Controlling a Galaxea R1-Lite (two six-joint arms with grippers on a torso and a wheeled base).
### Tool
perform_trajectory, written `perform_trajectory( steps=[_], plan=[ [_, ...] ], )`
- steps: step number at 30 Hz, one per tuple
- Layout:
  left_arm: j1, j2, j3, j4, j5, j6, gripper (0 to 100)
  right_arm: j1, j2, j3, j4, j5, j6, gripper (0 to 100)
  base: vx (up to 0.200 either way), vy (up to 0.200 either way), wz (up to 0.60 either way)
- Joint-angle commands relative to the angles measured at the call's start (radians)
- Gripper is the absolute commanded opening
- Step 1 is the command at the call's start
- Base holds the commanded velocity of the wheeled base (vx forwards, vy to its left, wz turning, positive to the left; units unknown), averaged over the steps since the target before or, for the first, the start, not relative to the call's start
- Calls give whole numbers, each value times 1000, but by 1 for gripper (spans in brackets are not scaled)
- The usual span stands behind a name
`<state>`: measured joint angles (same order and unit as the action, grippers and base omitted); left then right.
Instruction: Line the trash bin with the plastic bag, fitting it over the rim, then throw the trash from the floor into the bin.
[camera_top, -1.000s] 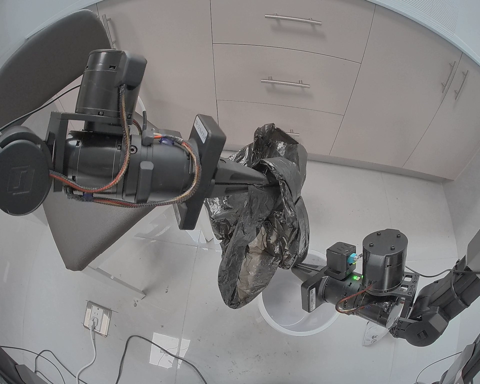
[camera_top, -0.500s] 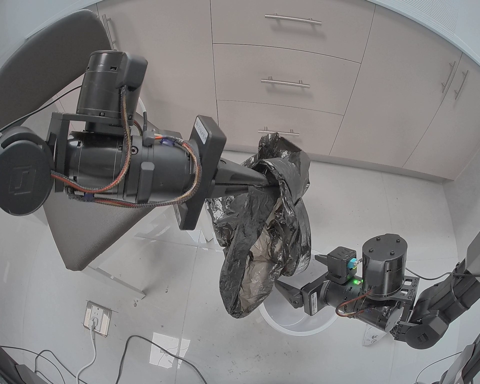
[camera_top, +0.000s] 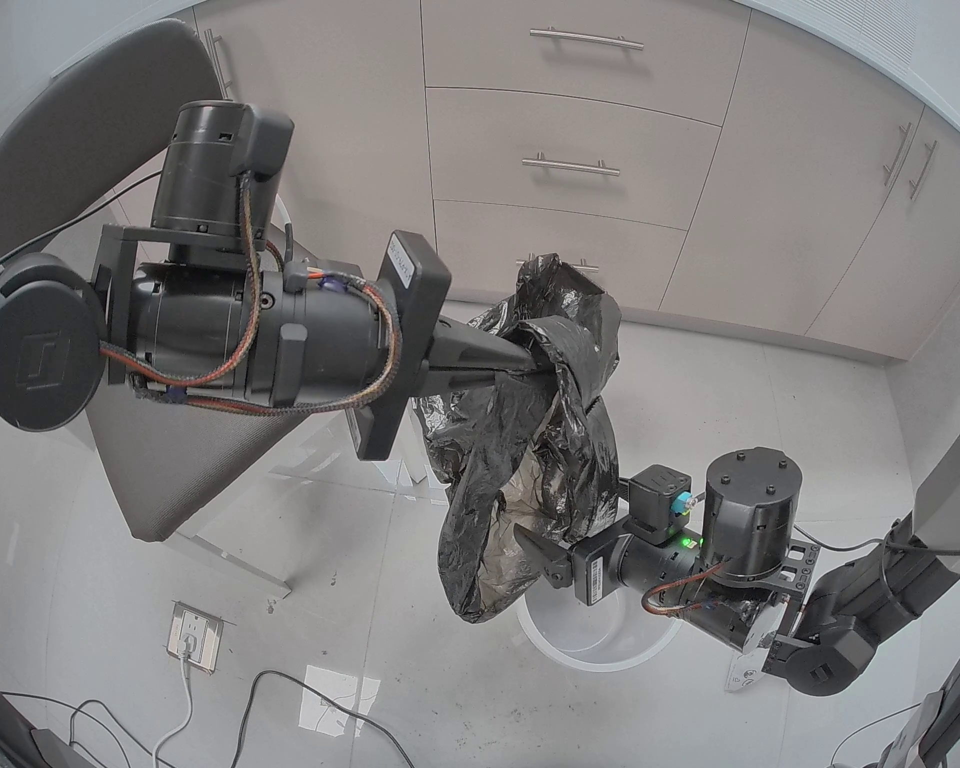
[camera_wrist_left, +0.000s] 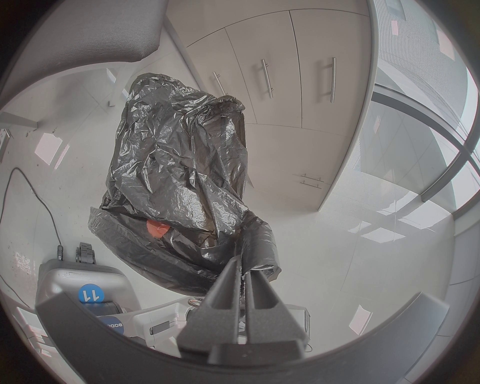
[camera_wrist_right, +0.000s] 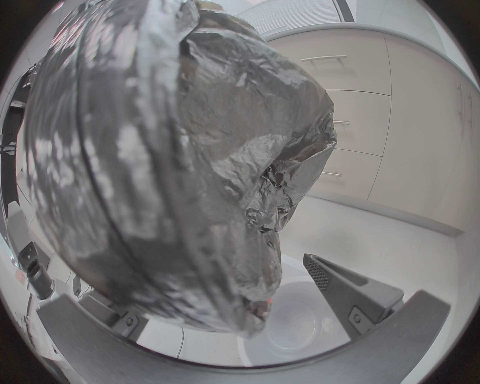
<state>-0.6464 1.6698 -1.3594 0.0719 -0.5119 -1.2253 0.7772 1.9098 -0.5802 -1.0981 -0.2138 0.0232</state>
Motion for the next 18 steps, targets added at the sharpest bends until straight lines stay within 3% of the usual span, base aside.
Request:
perform_trajectory(
  steps=[1,4,5,13,18],
  plan=[
    [1,-1,3,-1,0,0,0,4,58,5,-66,-45,0,100,0,0,0],
    [1,-2,3,-1,0,0,0,4,74,13,-115,-53,-3,100,0,0,0],
    [1,-2,3,-1,0,0,0,4,74,16,-117,-53,-3,0,0,0,0],
    [-1,-1,3,-1,0,1,0,-15,51,53,-114,-48,6,0,0,0,0],
    [-9,5,16,-3,-8,10,0,-75,-14,97,-92,-16,4,0,0,0,0]
  ],
)
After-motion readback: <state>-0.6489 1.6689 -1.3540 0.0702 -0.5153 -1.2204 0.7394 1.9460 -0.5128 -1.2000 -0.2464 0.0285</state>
